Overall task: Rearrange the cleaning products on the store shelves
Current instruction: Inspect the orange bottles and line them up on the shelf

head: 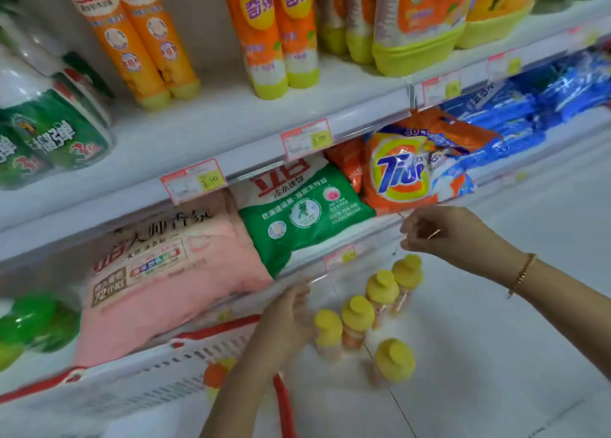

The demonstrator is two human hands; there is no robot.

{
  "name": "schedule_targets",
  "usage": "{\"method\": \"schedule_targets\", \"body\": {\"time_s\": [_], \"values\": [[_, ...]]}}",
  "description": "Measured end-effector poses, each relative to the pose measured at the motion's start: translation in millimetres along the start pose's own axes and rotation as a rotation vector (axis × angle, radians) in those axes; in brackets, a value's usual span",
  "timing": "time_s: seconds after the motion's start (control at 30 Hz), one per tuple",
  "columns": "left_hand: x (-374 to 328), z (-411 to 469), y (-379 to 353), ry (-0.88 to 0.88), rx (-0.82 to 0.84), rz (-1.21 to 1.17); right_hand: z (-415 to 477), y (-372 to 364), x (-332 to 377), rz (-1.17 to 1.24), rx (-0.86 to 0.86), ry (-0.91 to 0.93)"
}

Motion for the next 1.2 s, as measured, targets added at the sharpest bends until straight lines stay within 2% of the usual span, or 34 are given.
{"method": "schedule_targets", "body": {"time_s": [0.1, 0.2, 0.33, 0.4, 0.5, 0.67, 0.8, 0.93, 1.0, 1.1, 1.2], "values": [[14.6, -13.6, -27.9, 0.061, 0.032, 0.135, -9.9, -27.8, -25.5, -0.081, 0.025, 0.028], [10.4, -12.7, -36.2, 0.073, -0.121, 0.222, -7.6, -52.4, -22.4, -0.211, 0.057, 0.087], [11.9, -9.4, -44.4, 0.069, -0.248, 0.311, -1.7, -89.6, -34.1, -0.357, 0.119, -0.035], [14.7, -10.9, -45.4, 0.091, -0.306, 0.306, -5.5, -106.1, -42.1, -0.339, 0.11, -0.079], [20.2, -14.9, -45.6, 0.131, -0.369, 0.253, -13.3, -116.2, -49.2, -0.186, 0.033, -0.097], [13.1, -18.9, -40.2, 0.092, -0.363, 0.285, -21.2, -116.7, -44.8, -0.084, -0.048, -0.016], [-10.1, -26.9, -18.7, 0.027, -0.384, 0.264, -28.0, -84.9, -21.3, -0.048, -0.119, 0.066], [-81.4, -43.3, 26.8, -0.135, -0.452, 0.239, -33.5, -25.3, 36.8, -0.07, -0.21, 0.21], [-125.7, -56.0, 58.0, -0.244, -0.516, 0.258, -41.3, 12.0, 75.3, -0.1, -0.263, 0.306], [-192.3, -83.3, 109.3, -0.425, -0.66, 0.287, -62.5, 71.1, 133.2, -0.016, -0.357, 0.458], [-247.6, -110.0, 154.5, -0.583, -0.77, 0.168, -86.3, 117.9, 188.6, 0.129, -0.433, 0.626]]}}
Point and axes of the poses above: each hand's wrist, its own z-axis towards the middle knuckle, its own y-axis out of the back of the hand, x = y × z, the point moved 7 cm from there along z, towards the middle knuckle, and after that the axes turned 15 degrees about -y, right-handed, at the moved point
